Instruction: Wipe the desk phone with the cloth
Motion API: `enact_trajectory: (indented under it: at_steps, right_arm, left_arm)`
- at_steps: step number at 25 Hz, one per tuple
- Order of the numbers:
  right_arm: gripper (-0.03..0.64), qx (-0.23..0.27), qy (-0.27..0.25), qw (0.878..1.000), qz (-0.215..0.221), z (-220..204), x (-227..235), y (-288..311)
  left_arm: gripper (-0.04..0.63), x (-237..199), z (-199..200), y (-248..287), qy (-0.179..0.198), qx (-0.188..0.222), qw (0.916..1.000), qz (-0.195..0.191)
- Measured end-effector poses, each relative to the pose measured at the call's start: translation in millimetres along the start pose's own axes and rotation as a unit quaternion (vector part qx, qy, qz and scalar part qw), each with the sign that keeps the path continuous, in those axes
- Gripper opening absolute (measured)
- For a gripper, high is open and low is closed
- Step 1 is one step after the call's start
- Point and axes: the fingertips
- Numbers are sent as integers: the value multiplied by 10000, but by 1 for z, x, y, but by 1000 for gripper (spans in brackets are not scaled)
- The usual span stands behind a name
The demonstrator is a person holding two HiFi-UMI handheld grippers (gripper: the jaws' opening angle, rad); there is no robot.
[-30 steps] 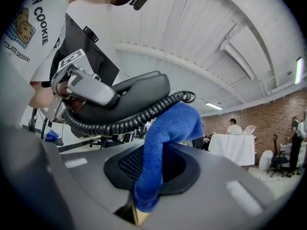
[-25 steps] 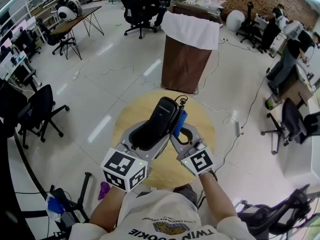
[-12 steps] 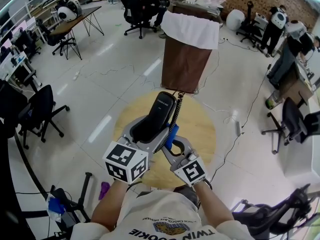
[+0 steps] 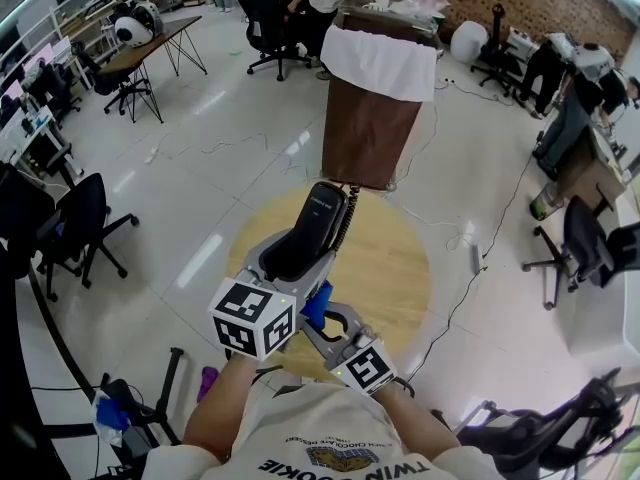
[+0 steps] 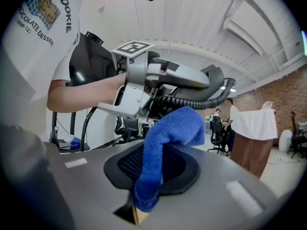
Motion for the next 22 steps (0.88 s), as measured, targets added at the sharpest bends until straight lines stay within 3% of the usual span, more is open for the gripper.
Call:
enact_trajectory:
  at_steps: [9, 13, 22]
  right_arm:
    - [64, 72, 65, 9999, 56, -1, -9, -3]
    - [64, 181, 254, 9992, -233, 7, -1, -21]
    - [64, 217, 438, 9942, -958, 18, 34, -56]
  left_arm:
    - [264, -4, -7, -3, -27, -74, 9999, 72]
    - [264, -13, -20, -15, -113, -151, 9996, 205]
    - [262, -36, -97, -30, -428, -586, 9946, 736]
Point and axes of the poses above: the fingertips, and each gripper's own axes: y forward along the fingers, x to its right, z out of its top
